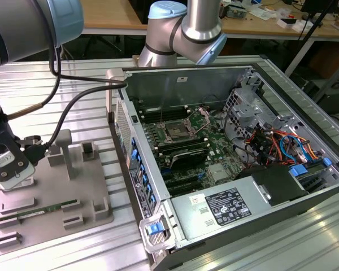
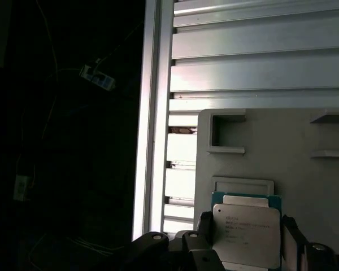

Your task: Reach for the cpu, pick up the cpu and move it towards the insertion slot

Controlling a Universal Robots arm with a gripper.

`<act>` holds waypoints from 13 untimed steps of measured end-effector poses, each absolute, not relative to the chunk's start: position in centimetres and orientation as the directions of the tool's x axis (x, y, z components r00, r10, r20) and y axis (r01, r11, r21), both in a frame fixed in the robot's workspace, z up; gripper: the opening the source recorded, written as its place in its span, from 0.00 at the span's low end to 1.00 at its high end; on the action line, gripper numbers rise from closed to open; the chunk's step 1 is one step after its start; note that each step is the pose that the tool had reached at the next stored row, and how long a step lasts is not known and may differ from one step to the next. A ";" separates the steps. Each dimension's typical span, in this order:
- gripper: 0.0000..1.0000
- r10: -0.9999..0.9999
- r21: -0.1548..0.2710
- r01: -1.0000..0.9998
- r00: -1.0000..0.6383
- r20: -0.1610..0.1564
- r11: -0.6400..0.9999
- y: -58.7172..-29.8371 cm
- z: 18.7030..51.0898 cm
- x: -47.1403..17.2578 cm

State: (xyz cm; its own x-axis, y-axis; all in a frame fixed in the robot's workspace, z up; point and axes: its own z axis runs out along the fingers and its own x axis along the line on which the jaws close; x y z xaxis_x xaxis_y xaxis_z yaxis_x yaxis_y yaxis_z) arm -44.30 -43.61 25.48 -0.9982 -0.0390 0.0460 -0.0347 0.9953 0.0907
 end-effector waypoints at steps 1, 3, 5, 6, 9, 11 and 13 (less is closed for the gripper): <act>0.55 -0.039 0.091 -0.035 -0.998 0.046 0.995 -43.6 25.5 -44.3; 0.55 -0.039 0.091 -0.035 -0.998 0.046 0.995 -43.6 25.6 -44.3; 0.55 -0.039 0.091 -0.035 -0.998 0.046 0.995 -43.6 25.7 -44.3; 0.55 -0.039 0.091 -0.035 -0.998 0.046 0.995 -43.6 25.7 -44.3; 0.55 -0.039 0.092 -0.035 -0.998 0.046 0.995 -43.6 25.8 -44.3; 0.55 -0.039 0.093 -0.035 -0.998 0.046 0.995 -43.6 25.9 -44.3; 0.55 -0.039 0.093 -0.035 -0.998 0.046 0.995 -43.6 26.0 -44.3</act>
